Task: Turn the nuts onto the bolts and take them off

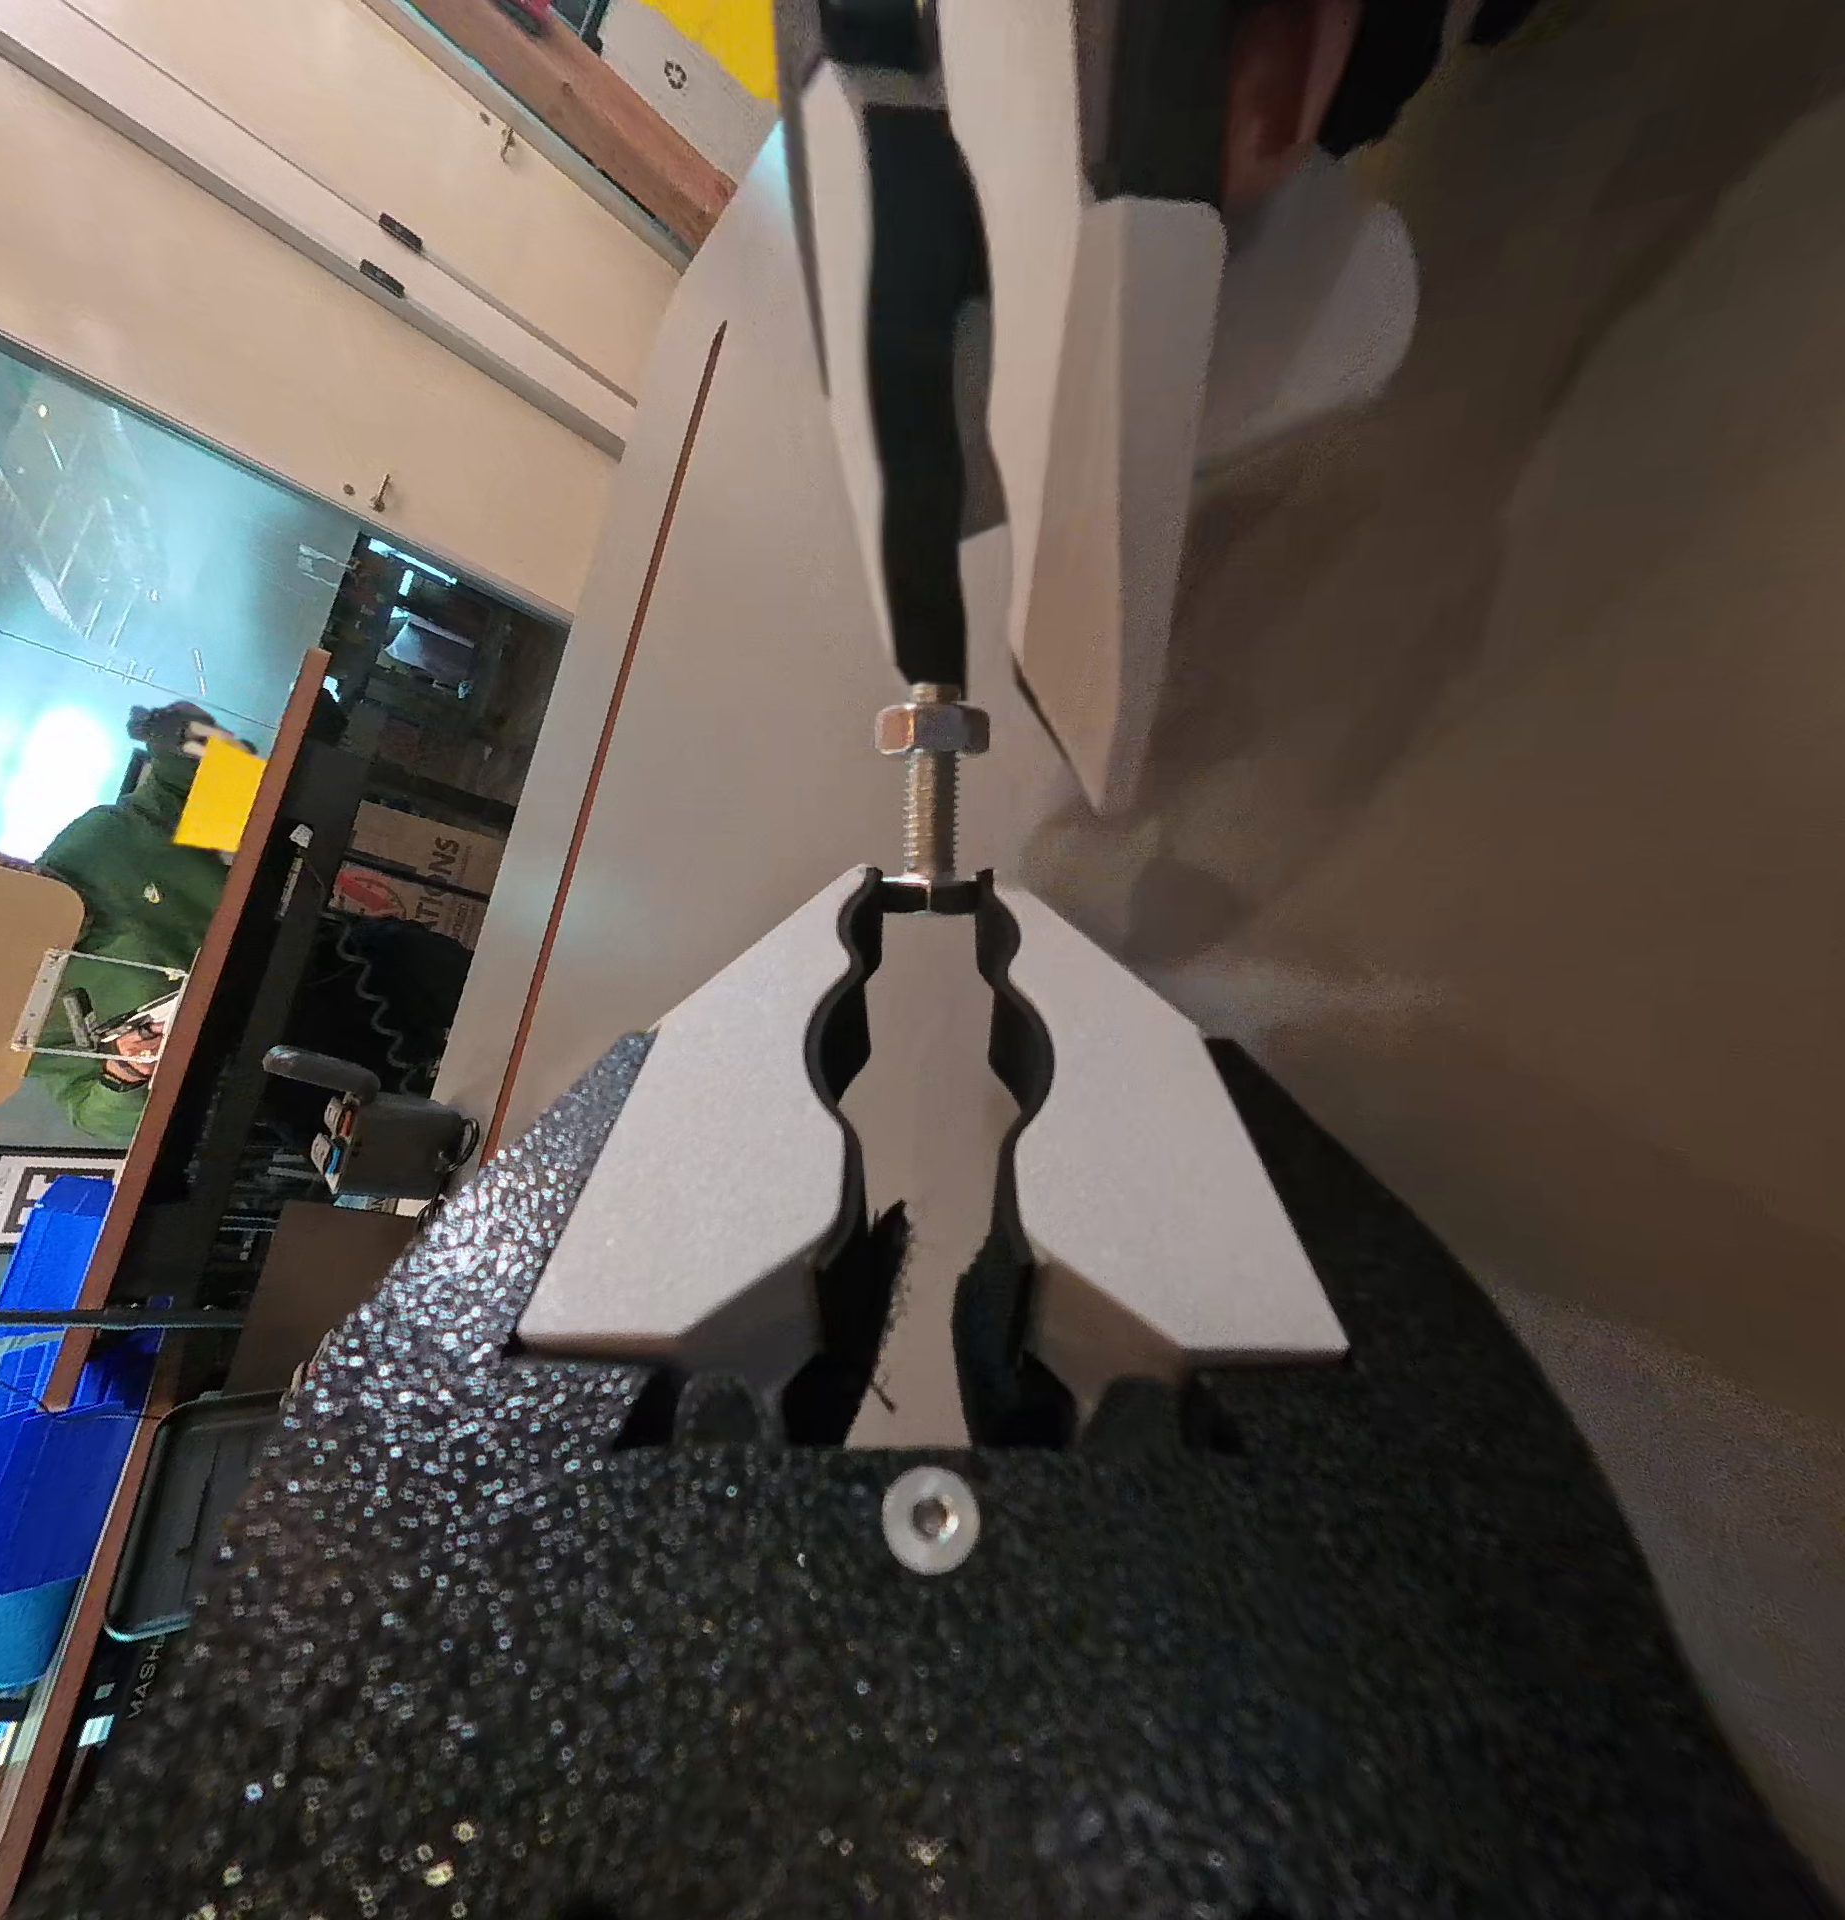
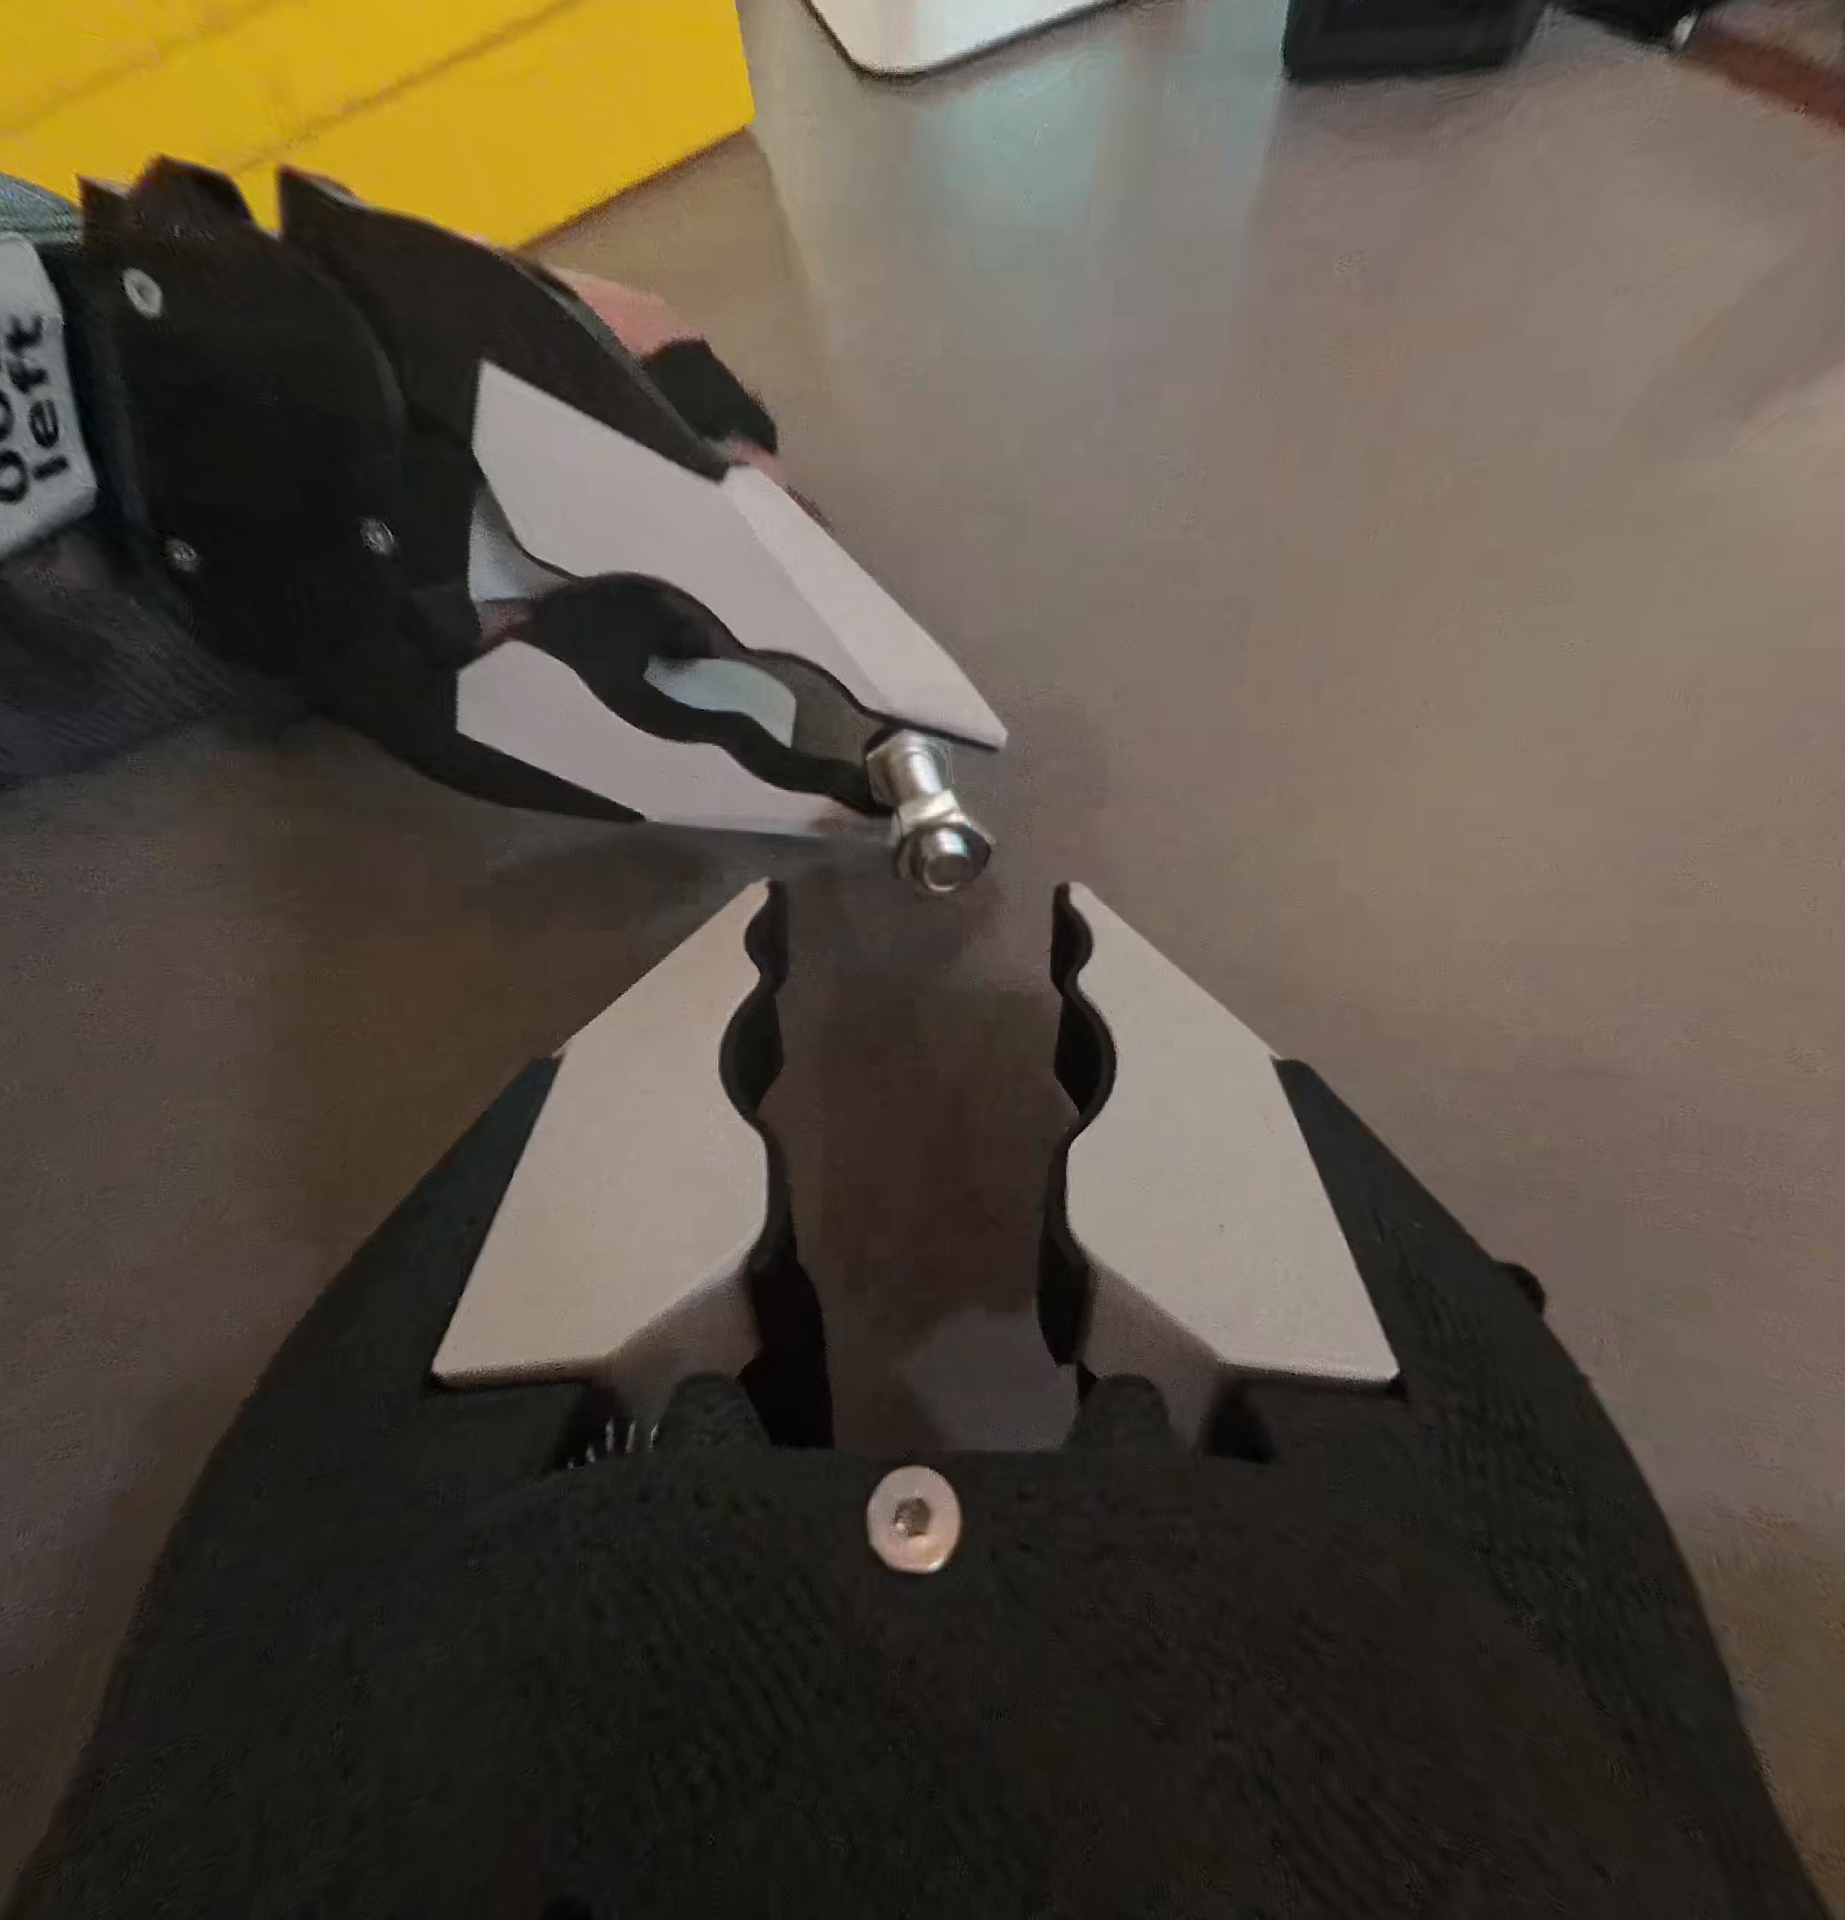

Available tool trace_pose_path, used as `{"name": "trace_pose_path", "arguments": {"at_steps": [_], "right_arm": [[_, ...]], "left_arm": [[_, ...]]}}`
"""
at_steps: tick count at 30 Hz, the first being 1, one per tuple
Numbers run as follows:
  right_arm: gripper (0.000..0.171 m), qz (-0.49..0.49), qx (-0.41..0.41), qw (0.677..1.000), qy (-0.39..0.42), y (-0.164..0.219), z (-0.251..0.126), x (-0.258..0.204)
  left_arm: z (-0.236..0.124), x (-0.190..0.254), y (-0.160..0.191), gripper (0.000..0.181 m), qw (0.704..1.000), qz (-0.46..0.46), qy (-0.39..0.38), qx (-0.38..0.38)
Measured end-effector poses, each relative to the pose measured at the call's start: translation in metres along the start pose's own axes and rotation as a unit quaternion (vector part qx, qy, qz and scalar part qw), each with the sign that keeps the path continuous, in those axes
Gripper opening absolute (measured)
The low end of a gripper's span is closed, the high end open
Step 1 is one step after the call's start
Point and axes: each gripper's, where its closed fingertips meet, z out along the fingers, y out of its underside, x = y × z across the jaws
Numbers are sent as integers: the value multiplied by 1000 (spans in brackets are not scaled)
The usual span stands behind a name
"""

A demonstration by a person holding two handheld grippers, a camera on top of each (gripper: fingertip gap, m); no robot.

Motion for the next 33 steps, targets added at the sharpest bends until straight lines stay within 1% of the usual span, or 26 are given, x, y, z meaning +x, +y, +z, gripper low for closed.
{"name": "trace_pose_path", "arguments": {"at_steps": [2,4,7,10,11,13,15,18,21,23,25,27,28,30,33], "right_arm": [[49,20,-12,1000,-20,5,2,-3],[48,11,-1,999,-34,0,5,-11],[50,-42,32,999,-12,-12,4,-12],[44,-105,101,989,-26,-34,-4,-29],[43,-106,106,989,-13,-38,-6,-26],[43,-81,75,994,8,-31,-7,-14],[43,-35,51,998,15,-22,-8,-1],[43,18,18,1000,-9,-9,-6,2],[44,15,6,1000,-23,-5,1,-5],[46,-7,16,1000,-14,-10,4,-7],[48,-50,57,997,-3,-23,4,-11],[45,-89,105,990,-34,-39,0,-30],[45,-95,107,989,-31,-41,-1,-32],[51,-84,81,993,-4,-36,-1,-21],[54,-6,63,998,1,-28,-6,-4]], "left_arm": [[0,0,0,16,1000,0,0,0],[0,0,0,16,1000,1,0,0],[0,0,0,16,1000,0,1,2],[0,0,0,16,1000,1,1,-1],[0,0,0,16,1000,1,1,0],[0,0,0,16,1000,-2,1,1],[0,0,0,16,1000,-2,1,1],[0,0,0,16,1000,-1,1,0],[0,1,0,16,1000,0,1,1],[0,0,0,16,1000,0,0,1],[0,0,0,16,1000,-1,1,2],[0,0,0,16,1000,1,1,0],[0,0,0,16,1000,1,0,0],[0,0,0,16,1000,-1,0,1],[0,0,0,16,1000,0,0,1]]}}
